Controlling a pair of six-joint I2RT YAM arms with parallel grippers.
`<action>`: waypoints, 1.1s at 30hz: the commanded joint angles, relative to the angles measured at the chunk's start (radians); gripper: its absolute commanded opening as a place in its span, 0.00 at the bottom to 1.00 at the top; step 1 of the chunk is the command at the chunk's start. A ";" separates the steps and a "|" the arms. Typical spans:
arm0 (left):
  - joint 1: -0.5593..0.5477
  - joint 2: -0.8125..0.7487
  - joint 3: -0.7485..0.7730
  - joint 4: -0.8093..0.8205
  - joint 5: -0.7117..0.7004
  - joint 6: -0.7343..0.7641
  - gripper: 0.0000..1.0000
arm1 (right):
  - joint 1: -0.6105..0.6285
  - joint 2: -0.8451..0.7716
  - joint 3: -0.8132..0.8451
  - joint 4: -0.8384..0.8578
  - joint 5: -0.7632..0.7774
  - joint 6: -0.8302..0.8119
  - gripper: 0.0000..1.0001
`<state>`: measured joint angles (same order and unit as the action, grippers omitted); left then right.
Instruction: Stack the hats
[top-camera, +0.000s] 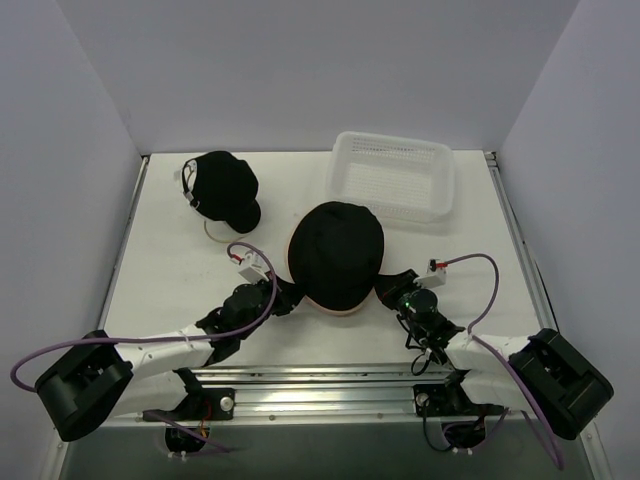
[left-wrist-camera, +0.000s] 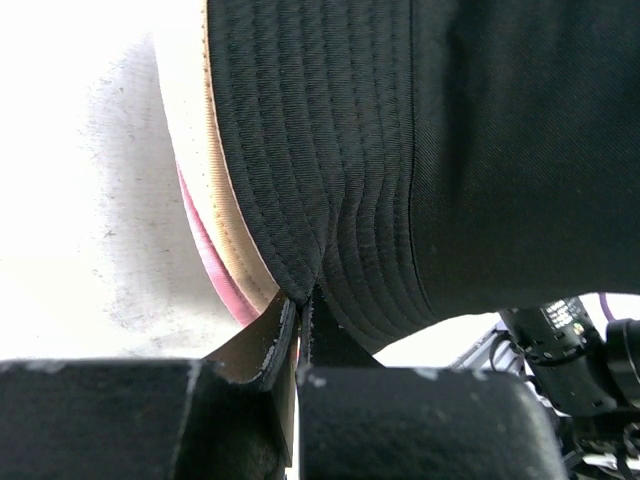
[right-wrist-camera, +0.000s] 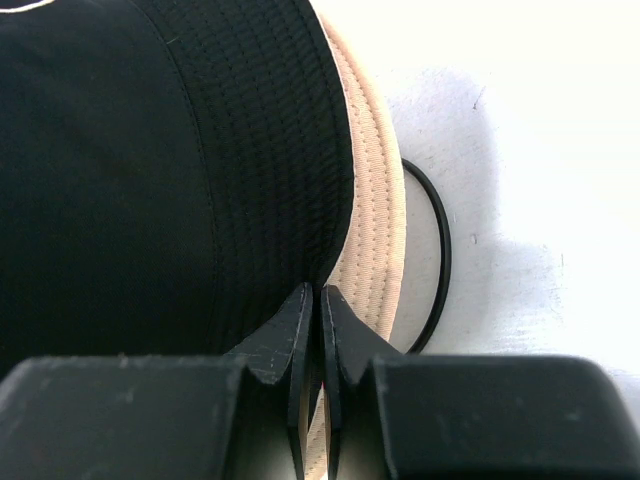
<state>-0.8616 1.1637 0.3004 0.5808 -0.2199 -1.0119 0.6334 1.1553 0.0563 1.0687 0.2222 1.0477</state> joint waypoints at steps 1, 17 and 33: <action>0.001 0.027 0.013 -0.062 -0.041 0.030 0.02 | 0.020 0.014 -0.085 -0.062 0.035 -0.011 0.00; 0.003 -0.277 0.083 -0.418 -0.137 0.094 0.54 | 0.026 -0.505 0.046 -0.682 0.161 -0.049 0.32; 0.139 -0.132 0.430 -0.604 -0.099 0.269 0.59 | -0.073 -0.398 0.405 -0.817 0.232 -0.221 0.31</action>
<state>-0.7784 0.9443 0.6830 -0.0227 -0.3923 -0.7837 0.6109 0.6842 0.3695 0.2092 0.4393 0.9001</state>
